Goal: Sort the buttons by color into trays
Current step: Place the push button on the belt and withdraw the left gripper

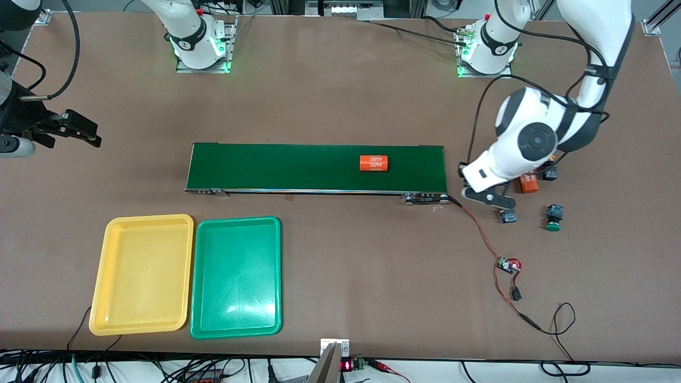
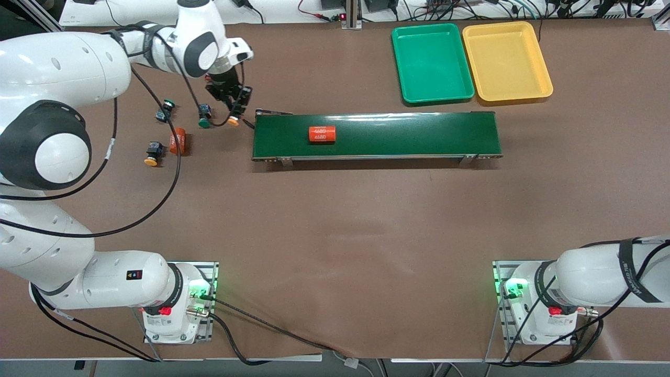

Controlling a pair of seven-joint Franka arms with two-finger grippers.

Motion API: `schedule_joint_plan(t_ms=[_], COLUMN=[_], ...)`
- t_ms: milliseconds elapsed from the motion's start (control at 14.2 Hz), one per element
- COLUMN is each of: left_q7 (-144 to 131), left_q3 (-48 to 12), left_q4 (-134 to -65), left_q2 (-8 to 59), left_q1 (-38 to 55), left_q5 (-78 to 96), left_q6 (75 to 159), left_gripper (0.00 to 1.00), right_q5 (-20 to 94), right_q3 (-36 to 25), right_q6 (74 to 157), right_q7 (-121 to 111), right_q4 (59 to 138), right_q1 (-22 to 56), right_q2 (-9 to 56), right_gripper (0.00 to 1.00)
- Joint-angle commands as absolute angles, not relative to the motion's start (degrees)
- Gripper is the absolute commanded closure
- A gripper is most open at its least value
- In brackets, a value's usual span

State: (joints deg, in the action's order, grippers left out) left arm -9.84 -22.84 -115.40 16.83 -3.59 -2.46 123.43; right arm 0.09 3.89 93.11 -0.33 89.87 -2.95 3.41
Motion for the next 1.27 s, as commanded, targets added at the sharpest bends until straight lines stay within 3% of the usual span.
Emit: schedule_joint_plan(t_ms=[0,353,423,494,565,635,917,1200], left_q7=[-17.8,-20.6,-20.6,-20.3,-20.5,-19.8,-20.0,-19.7], left_q3=[-26.4,-26.4,-26.4,-26.3,-26.3,-26.4,-26.2,-24.7], left_q4=[-112.8,-112.9,-112.9,-112.9,-112.9,-112.9,-113.1,-112.8], left_q2=[18.6,23.3,23.8,24.0,23.9,22.7,14.7,18.7], left_q1=[-2.9,1.4,1.4,1.4,1.4,1.4,-4.1,-15.7], left_q5=[1.1,1.0,0.8,0.5,0.9,0.7,0.4,-2.6], left_q6=[122.5,126.5,127.4,127.6,127.8,127.6,118.4,118.6], left_gripper=[1.0,1.0,0.95,0.75,0.21,0.0,0.0,0.0], right_q5=[1.0,1.0,1.0,1.0,1.0,1.0,1.0,1.0], right_q3=[4.0,4.0,4.0,4.0,4.0,4.0,4.1,4.0], right_q6=[93.2,93.0,92.9,92.9,93.0,92.9,93.0,92.7], right_q7=[-0.1,-0.1,-0.1,-0.1,-0.1,-0.1,-0.1,-1.0], right_q4=[90.2,90.2,90.2,90.2,90.2,90.2,90.2,90.2], right_q1=[-3.1,-3.3,-3.3,-3.3,-3.3,-3.3,-3.2,-3.4], right_q2=[3.1,3.1,3.1,3.1,3.1,3.1,3.1,3.8], right_gripper=[0.0,0.0,0.0,0.0,0.0,0.0,0.0,0.0])
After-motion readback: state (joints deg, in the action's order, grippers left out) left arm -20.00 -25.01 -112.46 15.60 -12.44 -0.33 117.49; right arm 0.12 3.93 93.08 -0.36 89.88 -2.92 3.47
